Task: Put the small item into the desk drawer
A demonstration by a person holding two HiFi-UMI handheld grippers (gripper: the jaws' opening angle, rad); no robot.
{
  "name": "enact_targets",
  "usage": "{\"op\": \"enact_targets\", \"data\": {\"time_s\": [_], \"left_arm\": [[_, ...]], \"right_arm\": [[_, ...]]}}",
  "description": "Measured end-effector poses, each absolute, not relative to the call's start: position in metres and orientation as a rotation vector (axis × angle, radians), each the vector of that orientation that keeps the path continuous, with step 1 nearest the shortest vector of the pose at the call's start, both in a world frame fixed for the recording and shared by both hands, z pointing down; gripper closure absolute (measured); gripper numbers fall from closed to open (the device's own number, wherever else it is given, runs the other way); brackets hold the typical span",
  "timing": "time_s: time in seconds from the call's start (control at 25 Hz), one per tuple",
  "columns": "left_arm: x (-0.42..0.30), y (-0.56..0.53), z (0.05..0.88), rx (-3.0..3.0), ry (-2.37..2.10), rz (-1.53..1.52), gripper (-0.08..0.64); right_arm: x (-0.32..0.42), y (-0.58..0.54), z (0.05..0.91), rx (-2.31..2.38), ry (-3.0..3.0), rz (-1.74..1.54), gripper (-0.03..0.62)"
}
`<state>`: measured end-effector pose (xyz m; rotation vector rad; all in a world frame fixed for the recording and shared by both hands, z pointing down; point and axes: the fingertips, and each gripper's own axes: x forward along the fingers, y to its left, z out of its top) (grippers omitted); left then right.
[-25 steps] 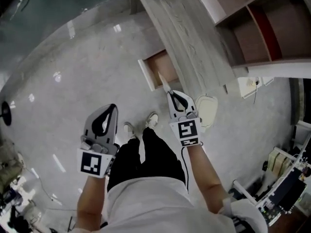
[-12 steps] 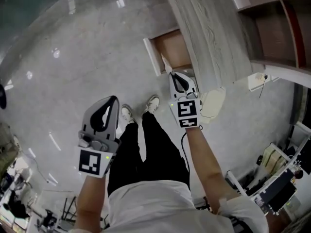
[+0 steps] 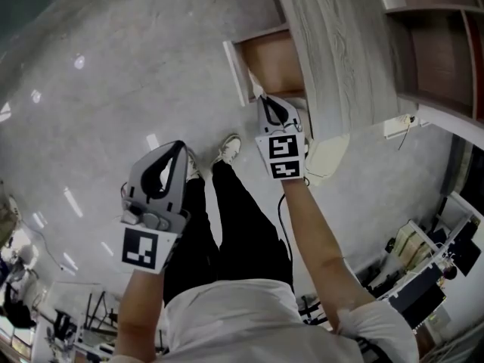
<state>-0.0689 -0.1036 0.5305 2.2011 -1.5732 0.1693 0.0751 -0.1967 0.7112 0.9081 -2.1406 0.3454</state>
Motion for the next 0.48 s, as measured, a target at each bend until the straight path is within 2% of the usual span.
{"op": "enact_targets", "data": {"time_s": [0.48], "left_arm": [[-0.073, -0.100, 0.540, 2.150, -1.602, 0.180, 0.541]], "right_arm": [[0.075, -0.222, 0.736, 0.966, -2.075, 0.397, 0.566]]}}
